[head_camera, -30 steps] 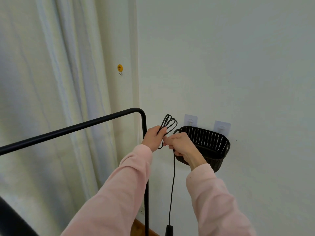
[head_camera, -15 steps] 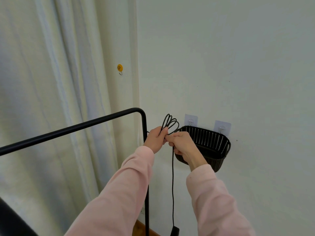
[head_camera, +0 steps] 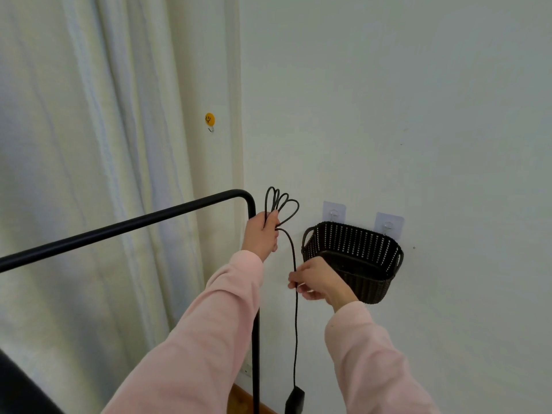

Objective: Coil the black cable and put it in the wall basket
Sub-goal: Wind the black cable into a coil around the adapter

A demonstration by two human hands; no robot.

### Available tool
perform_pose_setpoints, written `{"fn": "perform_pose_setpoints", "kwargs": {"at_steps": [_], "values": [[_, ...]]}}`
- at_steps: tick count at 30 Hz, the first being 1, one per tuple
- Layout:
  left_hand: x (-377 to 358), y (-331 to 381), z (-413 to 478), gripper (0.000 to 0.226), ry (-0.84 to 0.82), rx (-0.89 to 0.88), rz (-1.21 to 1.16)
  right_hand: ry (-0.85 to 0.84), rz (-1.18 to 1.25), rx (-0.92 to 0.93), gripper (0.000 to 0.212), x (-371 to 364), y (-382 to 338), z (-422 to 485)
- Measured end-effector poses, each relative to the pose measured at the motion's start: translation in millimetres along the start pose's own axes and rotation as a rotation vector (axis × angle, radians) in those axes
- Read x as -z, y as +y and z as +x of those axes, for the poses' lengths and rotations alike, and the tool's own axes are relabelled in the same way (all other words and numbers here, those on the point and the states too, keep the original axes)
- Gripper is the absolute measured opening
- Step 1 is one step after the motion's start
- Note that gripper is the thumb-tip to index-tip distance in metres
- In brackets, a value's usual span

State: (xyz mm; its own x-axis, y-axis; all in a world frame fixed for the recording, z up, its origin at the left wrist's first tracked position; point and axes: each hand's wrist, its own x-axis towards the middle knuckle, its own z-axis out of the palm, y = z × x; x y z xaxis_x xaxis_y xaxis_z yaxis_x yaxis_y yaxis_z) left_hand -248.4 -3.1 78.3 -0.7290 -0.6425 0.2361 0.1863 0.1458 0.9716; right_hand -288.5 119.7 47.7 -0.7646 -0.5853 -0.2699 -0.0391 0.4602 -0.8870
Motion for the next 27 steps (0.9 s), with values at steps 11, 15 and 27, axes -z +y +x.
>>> {"fn": "perform_pose_setpoints", "kwargs": {"at_steps": [11, 15, 27], "values": [[0.3, -11.5, -1.4, 0.037, -0.021, -0.086, 0.137, 0.203, 0.702, 0.151, 0.021, 6.5, -23.1, -2.3], [-4.5, -13.3, -6.4, 0.037, -0.061, -0.115, 0.189, 0.207, 0.856, 0.151, 0.026, 2.8, -35.4, -6.6], [-7.6, -14.7, -10.7, 0.036, -0.069, -0.173, 0.257, 0.136, 1.178, 0.174, 0.019, -0.5, -52.4, -6.6]]}}
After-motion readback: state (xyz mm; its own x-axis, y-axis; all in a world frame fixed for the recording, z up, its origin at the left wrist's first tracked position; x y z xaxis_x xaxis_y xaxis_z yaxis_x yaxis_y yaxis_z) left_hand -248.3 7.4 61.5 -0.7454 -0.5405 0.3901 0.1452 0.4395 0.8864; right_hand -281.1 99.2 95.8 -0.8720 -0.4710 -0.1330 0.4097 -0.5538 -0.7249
